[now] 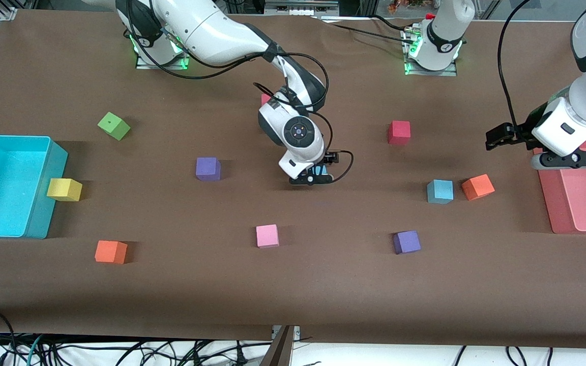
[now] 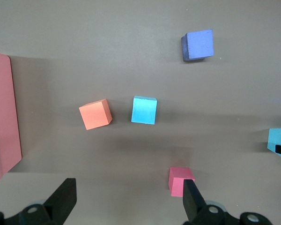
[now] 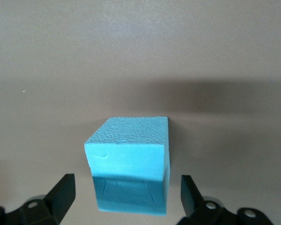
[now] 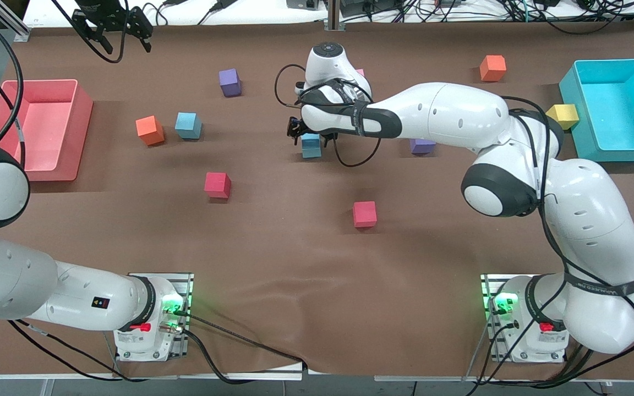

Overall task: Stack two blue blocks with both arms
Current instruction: 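Lower the cube with the right gripper while the left gripper reaches the other cube, then open the right gripper on the cube while the left gripper grasps the other cube, then carry the light-blue cube with the left gripper onto the placed cube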

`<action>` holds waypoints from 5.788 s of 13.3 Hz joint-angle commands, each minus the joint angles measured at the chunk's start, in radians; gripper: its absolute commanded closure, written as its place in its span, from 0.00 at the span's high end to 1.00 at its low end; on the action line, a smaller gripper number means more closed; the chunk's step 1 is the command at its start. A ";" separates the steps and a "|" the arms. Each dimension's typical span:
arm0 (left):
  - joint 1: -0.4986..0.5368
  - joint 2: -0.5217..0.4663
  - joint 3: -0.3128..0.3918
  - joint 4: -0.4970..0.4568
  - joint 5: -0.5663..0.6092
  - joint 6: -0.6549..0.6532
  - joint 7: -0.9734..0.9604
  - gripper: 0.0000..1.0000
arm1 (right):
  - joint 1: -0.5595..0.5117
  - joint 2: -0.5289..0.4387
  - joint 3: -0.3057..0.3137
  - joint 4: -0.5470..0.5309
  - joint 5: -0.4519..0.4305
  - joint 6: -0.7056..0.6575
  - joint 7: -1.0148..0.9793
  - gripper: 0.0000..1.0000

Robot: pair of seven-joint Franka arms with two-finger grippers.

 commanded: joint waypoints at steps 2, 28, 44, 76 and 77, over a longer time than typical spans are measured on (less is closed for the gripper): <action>0.004 -0.003 0.002 -0.012 0.004 0.012 0.012 1.00 | 0.000 0.019 0.003 0.038 0.009 0.005 0.004 1.00; -0.007 0.366 -0.004 -0.263 -0.018 0.695 0.028 1.00 | -0.135 -0.438 0.127 -0.854 0.075 0.872 -0.680 1.00; -0.007 0.377 -0.045 -0.394 -0.053 0.805 0.031 0.29 | -0.285 -0.428 0.133 -0.755 1.000 0.544 -2.299 1.00; -0.484 0.454 -0.203 -0.039 -0.102 0.609 -0.845 0.00 | -0.254 -0.265 0.142 -0.747 1.552 0.403 -2.903 1.00; -0.484 0.460 -0.203 -0.039 -0.101 0.617 -0.845 0.00 | -0.254 -0.265 0.142 -0.747 1.552 0.403 -2.903 1.00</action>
